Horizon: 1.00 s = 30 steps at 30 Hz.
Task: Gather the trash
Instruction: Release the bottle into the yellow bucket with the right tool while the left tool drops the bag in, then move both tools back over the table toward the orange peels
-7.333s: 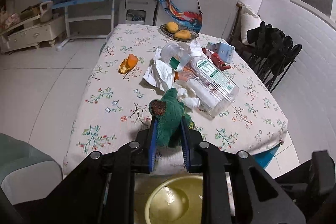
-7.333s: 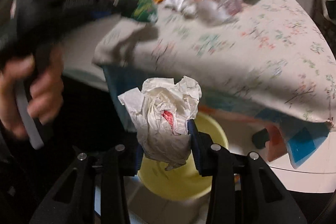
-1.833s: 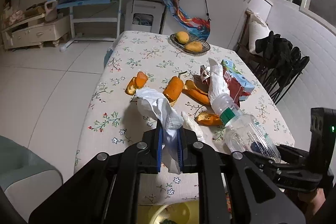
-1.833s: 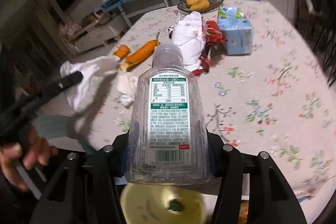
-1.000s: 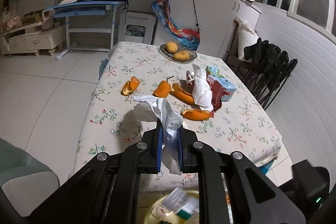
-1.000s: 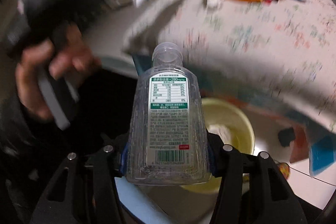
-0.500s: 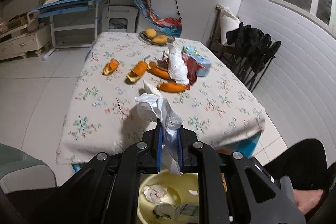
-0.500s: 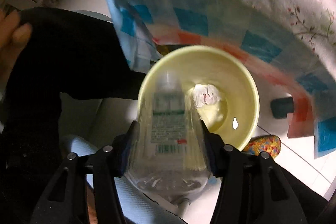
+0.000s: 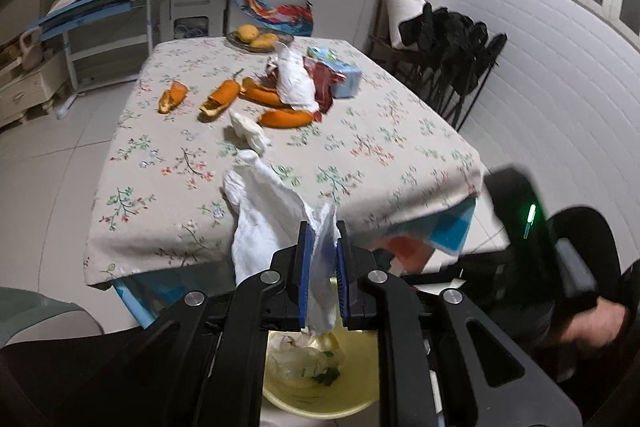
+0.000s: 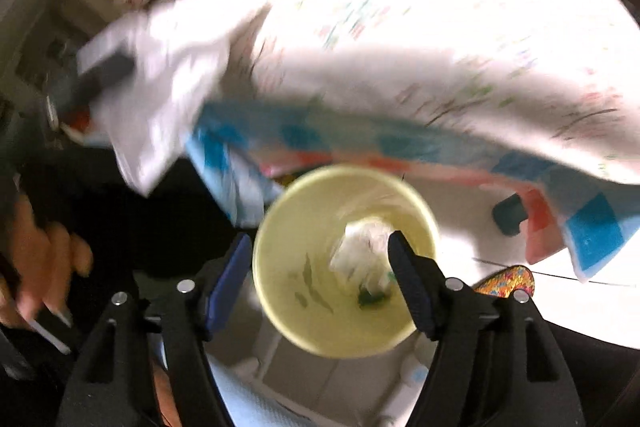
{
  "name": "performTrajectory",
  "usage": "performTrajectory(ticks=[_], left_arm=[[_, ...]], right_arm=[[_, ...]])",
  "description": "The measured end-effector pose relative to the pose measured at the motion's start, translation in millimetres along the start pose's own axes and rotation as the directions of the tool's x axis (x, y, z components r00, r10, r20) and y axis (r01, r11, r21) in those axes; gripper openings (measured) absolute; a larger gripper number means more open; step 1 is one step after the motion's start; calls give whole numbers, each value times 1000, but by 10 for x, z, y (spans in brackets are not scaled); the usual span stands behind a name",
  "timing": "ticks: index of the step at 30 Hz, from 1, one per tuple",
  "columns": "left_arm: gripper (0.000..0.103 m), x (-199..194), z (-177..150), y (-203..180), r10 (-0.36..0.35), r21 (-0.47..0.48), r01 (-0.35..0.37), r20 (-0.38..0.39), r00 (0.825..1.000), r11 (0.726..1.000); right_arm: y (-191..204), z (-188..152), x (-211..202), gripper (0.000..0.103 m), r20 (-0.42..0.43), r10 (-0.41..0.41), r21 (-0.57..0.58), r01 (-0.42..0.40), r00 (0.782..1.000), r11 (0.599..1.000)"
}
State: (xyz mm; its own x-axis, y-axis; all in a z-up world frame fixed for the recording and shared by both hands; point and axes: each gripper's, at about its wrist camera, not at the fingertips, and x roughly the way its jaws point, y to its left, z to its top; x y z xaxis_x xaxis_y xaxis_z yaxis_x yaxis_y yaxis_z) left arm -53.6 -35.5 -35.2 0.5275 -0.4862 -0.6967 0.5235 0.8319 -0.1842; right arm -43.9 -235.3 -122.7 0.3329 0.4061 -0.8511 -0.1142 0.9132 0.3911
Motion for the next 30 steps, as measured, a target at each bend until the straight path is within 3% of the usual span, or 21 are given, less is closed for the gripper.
performTrajectory(ticks=[3,11,15,20,23,24,28,30], left_arm=[[12,27,-50,2,10,3,-10,-27,1000,1000],[12,94,-207,1,-72,-41,67,-133,988,997],[12,161,-296,-37,-36,-19,34,-178,983,999],[12,149,-271,271,-47,-173,17,-174,984,985],[14,162,-288,349,-38,-207,0,-178,983,978],[16,169,-290,346,-24,-202,-13,-179,983,979],[57,102,-257,298,66,-176,-88,-130,989,980],[69,65,-233,266,124,-151,-138,-101,987,979]], right_arm=[[-61,20,-49,71,33,12,34,-14,999,999],[-149,21,-114,72,90,1,69,-8,996,998],[-167,19,-131,73,92,-2,87,-6,996,996],[-194,9,-159,75,94,0,114,-11,996,993],[-196,13,-170,75,95,-3,118,-8,995,993],[-193,15,-176,75,98,-7,118,-4,995,993],[-188,6,-245,76,132,-28,113,13,991,994],[-164,-1,-291,77,157,-47,101,32,986,994]])
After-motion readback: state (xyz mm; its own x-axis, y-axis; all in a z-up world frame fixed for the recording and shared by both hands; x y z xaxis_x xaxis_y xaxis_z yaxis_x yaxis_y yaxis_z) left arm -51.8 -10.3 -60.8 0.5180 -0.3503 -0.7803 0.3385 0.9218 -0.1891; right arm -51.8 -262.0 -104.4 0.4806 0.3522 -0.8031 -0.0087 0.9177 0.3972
